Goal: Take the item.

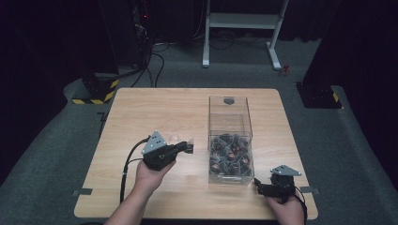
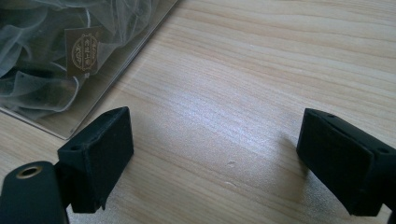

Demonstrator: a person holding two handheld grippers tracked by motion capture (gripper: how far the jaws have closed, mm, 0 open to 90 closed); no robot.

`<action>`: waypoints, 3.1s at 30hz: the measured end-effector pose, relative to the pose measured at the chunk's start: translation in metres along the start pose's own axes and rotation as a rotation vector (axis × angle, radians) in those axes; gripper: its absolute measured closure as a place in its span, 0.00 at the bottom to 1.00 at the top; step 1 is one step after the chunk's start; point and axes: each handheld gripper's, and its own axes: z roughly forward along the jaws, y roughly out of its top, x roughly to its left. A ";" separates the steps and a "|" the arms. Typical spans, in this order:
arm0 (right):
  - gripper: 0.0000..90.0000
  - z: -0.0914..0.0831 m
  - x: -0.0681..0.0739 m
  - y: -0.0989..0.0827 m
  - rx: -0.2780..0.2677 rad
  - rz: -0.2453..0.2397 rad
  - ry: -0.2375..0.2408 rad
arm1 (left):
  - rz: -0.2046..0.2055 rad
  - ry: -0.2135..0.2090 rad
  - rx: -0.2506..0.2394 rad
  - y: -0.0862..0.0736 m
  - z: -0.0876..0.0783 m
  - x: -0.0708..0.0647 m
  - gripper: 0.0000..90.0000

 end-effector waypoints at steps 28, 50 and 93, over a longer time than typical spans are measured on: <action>0.12 0.000 0.000 0.000 0.000 0.000 0.000 | -0.027 0.105 -0.019 0.005 -0.013 0.037 1.00; 0.12 0.000 0.000 0.000 0.000 -0.001 0.000 | -0.042 0.166 0.005 0.007 -0.007 0.060 1.00; 0.12 0.000 0.000 0.000 -0.001 -0.001 0.000 | -0.075 0.243 0.084 0.009 0.032 0.088 1.00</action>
